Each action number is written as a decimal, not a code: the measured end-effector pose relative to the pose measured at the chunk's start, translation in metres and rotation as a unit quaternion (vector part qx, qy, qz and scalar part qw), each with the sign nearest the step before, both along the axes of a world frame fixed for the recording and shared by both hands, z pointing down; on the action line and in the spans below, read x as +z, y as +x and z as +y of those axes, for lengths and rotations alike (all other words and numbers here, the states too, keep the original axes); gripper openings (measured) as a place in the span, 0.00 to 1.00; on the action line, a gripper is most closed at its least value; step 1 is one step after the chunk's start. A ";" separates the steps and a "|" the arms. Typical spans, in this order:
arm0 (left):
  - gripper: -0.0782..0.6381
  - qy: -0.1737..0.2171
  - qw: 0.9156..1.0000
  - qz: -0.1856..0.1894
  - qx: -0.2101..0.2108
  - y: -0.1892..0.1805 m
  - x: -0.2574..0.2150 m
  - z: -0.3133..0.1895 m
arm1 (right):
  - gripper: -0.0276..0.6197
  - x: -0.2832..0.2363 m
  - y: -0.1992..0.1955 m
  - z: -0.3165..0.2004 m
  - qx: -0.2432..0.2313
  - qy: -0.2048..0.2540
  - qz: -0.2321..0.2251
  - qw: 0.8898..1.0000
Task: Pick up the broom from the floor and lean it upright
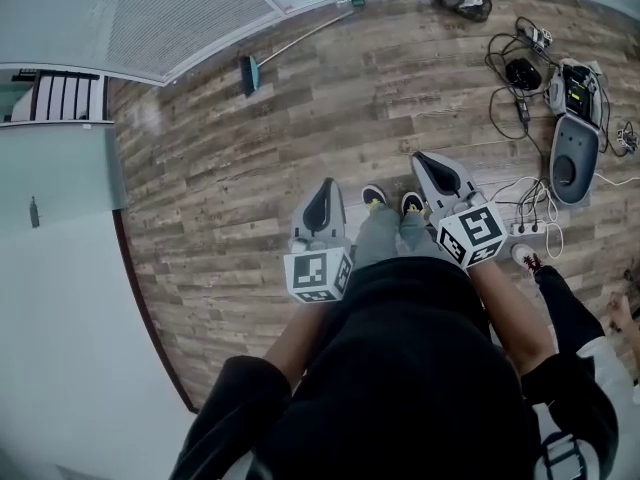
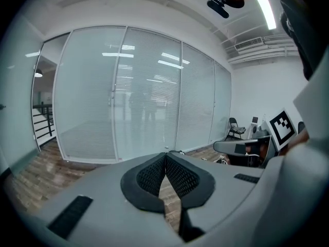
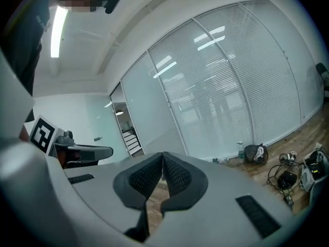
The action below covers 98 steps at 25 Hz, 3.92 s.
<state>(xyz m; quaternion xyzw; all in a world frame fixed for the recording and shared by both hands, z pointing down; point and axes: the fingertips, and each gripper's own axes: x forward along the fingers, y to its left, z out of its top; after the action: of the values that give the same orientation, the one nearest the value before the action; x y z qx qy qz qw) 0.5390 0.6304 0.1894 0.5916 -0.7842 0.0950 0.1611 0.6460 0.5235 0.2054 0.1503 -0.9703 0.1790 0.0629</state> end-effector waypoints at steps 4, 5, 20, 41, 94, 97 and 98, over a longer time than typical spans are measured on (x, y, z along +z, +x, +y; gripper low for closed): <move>0.14 -0.003 1.000 0.009 0.001 -0.008 0.005 -0.005 | 0.07 0.011 -0.006 0.000 0.005 -0.012 0.013 1.000; 0.14 -0.002 1.000 0.011 0.000 -0.012 0.006 -0.006 | 0.07 0.013 -0.009 0.000 0.004 -0.012 0.018 1.000; 0.14 0.049 0.998 0.036 -0.018 -0.125 0.005 -0.037 | 0.07 -0.003 -0.123 -0.041 -0.034 0.044 0.057 0.997; 0.14 0.037 0.996 0.045 -0.061 -0.235 0.006 -0.127 | 0.07 -0.007 -0.234 -0.129 -0.077 0.043 0.063 0.994; 0.14 -0.012 0.999 0.028 -0.010 -0.470 0.019 -0.424 | 0.07 0.028 -0.449 -0.448 -0.041 0.032 0.077 0.996; 0.14 -0.018 0.999 0.031 -0.018 -0.471 0.026 -0.437 | 0.07 0.033 -0.440 -0.466 -0.058 0.030 0.084 0.994; 0.14 -0.017 0.999 0.033 -0.020 -0.472 0.027 -0.442 | 0.07 0.033 -0.439 -0.472 -0.063 0.031 0.087 0.994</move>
<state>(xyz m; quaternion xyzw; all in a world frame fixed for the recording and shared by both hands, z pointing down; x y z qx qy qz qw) 0.0672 0.1886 0.2160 0.5758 -0.7886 0.0853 0.1983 0.2073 0.0519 0.2385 0.1055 -0.9737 0.1304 0.1540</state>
